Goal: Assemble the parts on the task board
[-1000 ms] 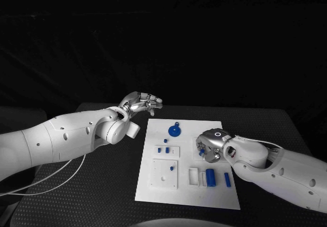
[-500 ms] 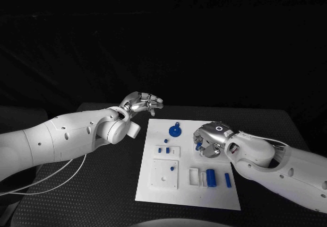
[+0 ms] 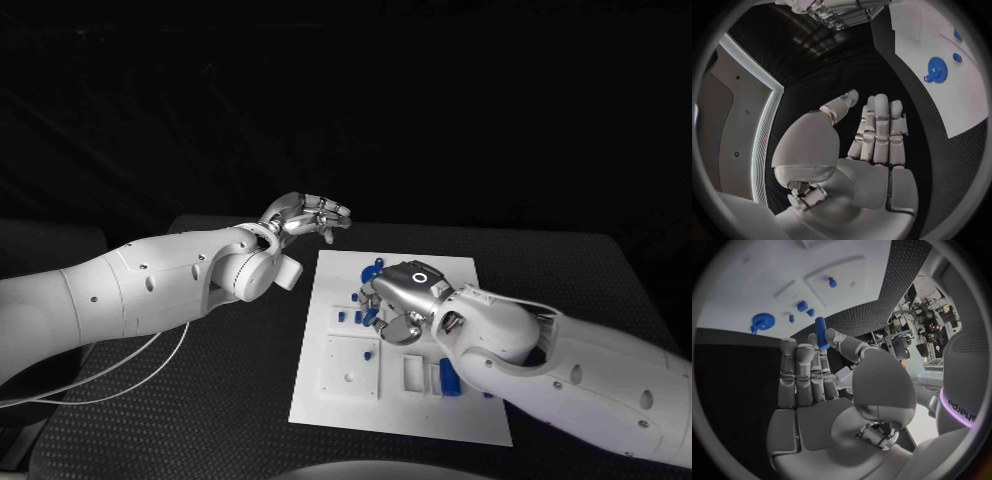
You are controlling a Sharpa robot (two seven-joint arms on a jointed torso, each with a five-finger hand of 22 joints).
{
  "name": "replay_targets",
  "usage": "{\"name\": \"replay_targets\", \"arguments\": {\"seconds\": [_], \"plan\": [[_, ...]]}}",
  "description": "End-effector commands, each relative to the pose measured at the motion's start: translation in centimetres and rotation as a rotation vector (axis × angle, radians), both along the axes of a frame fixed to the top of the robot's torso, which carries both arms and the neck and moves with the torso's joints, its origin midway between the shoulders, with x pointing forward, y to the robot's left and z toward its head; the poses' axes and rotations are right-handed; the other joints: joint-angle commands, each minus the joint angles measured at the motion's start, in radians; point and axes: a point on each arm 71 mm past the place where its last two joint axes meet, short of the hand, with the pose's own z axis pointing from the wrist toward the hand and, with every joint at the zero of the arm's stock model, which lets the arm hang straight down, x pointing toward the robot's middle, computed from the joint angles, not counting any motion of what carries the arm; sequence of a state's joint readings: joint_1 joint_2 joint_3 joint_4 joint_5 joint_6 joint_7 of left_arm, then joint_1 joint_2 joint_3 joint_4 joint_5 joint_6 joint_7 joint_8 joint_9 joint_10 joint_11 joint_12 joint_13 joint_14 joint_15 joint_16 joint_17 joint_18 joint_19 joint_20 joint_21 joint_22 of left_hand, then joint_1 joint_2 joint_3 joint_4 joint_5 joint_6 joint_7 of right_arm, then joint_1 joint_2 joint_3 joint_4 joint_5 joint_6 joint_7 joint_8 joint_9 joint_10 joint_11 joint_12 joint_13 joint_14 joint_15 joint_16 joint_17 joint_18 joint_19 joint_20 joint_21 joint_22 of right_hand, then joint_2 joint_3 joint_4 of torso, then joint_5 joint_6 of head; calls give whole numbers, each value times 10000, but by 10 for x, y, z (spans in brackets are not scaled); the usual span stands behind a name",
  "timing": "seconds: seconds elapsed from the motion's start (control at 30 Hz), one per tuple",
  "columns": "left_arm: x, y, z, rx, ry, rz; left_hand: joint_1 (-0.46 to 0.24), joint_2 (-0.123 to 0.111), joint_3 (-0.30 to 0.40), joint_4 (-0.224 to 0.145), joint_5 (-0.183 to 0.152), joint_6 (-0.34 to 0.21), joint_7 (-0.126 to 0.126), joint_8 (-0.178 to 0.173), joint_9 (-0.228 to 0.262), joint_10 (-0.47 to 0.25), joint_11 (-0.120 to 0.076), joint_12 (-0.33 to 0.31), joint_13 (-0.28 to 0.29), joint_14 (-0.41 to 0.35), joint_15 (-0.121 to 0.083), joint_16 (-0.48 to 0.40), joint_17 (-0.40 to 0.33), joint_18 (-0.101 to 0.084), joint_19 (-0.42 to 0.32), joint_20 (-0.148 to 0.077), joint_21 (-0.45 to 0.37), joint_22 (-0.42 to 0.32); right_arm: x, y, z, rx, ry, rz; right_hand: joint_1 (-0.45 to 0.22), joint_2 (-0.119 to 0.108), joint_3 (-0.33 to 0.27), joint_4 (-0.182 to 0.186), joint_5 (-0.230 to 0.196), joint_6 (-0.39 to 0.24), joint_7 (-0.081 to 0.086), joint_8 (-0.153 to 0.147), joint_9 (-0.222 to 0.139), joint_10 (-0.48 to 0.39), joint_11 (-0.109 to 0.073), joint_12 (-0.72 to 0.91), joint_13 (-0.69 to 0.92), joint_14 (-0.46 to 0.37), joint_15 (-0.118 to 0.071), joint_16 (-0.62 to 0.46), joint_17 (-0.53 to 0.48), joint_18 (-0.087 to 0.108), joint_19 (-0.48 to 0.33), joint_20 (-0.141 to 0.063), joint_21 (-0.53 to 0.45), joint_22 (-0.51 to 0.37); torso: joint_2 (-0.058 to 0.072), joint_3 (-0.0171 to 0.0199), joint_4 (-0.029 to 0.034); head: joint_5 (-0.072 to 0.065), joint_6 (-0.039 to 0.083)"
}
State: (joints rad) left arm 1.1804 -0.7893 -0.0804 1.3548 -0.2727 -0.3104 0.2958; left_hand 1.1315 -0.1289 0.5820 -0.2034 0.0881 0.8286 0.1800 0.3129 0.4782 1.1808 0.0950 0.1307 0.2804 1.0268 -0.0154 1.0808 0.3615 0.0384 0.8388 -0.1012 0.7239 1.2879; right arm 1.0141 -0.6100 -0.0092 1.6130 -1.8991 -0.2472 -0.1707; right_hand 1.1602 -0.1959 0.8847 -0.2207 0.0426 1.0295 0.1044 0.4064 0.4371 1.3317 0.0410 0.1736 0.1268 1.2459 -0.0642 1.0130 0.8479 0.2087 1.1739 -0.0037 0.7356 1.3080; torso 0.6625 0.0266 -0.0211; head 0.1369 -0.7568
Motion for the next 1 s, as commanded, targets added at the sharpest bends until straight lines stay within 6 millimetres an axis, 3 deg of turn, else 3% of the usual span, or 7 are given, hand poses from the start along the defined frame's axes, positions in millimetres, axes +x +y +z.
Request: {"name": "replay_targets", "arguments": {"seconds": [0.03, 0.2, 0.43, 0.6, 1.0], "plan": [[0, -3, 1, -108, -39, -129, -84, 11, -29, 16, 35, -61, 12, -59, 10, -39, 33, 1, -7, -11, 55, -46, 16, 92, 81, -75, -57, 10, -12, 13, -10, 285, 271, 509, 53, 21, 86, 3, 61, 60, -1, 38, 16, 39, 1, 32, 290, 7, -52, 43, 10, 531, 58, -13, 62, 201, 1, -2, 15, 65, -5], [1, -6, 1, -131, -33, -188, -81, 10, -28, 13, 36, -60, 11, -59, 12, -40, 33, 3, -7, -11, 55, -48, 17, 93, 81, -75, -59, 12, -26, 28, -29, 32, 589, 991, 56, 28, 95, -2, 61, 57, 0, 33, 14, 36, 1, 26, 292, 9, -52, 37, 14, 531, 60, -18, 66, 199, -1, -10, 10, 167, -54], [0, -7, 1, -134, -30, -197, -79, 10, -27, 12, 37, -59, 11, -58, 14, -41, 33, 6, -6, -12, 55, -50, 20, 94, 82, -74, -62, 14, -34, 29, -51, -406, 908, 1147, 57, 38, 102, -7, 62, 56, 0, 29, 13, 34, 1, 23, 295, 12, -52, 33, 18, 531, 61, -22, 70, 197, -2, -13, -1, 264, -113], [1, -7, 1, -131, -24, -201, -79, 9, -28, 11, 37, -59, 11, -59, 16, -42, 33, 7, -5, -12, 55, -51, 21, 94, 82, -74, -65, 16, -37, 29, -63, -617, 1075, 1172, 58, 48, 107, -13, 61, 54, 1, 26, 12, 34, 1, 20, 297, 15, -52, 30, 21, 531, 61, -25, 73, 196, 4, 7, -6, 338, -167], [1, -8, 1, -142, -13, -236, -85, 11, -30, 16, 36, -60, 11, -60, 19, -47, 35, 10, -5, -13, 57, -55, 25, 94, 83, -71, -70, 20, -37, 29, -70, -730, 1161, 1146, 49, 64, 111, -21, 61, 54, 2, 22, 12, 35, 2, 16, 301, 22, -51, 26, 28, 531, 61, -28, 79, 195, 1, 9, -13, 347, -205]]}}
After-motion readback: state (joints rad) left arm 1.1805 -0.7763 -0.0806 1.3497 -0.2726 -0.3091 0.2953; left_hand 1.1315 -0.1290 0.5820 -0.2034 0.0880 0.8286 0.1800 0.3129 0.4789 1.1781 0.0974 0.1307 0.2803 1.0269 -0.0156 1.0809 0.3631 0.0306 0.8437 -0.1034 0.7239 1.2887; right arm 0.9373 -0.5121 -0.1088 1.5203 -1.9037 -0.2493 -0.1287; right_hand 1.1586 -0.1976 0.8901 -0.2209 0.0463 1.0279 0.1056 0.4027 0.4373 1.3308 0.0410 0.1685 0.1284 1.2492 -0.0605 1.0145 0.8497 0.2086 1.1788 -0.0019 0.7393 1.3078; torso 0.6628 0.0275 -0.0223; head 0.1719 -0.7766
